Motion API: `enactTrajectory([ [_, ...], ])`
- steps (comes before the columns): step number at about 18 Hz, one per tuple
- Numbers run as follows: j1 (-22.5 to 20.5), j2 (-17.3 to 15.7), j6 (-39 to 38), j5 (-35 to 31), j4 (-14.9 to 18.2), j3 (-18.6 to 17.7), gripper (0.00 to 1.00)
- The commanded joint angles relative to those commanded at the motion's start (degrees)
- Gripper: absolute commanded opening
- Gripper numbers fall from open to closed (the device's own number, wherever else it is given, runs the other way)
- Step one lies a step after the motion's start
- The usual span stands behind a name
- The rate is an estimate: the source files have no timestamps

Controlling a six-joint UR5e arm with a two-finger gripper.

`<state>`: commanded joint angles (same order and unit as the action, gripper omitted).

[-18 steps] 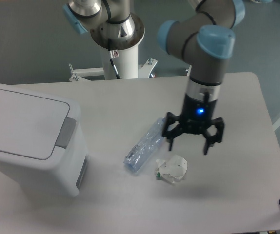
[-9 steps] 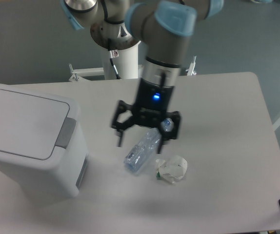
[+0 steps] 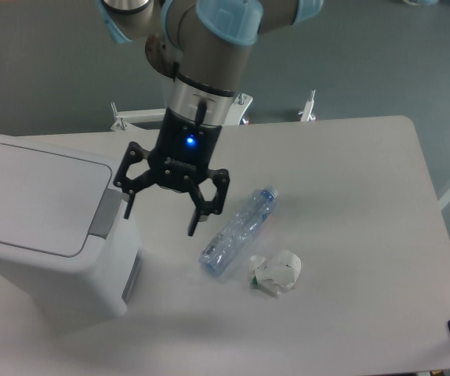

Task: Open the trash can
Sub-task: 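Push the gripper against the trash can lid edge to flip it open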

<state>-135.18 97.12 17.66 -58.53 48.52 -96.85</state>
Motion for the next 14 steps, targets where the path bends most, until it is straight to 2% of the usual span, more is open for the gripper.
enactTrajectory([
  [14, 0.44, 0.26, -0.09, 0.0, 0.0, -0.36, 1.0],
])
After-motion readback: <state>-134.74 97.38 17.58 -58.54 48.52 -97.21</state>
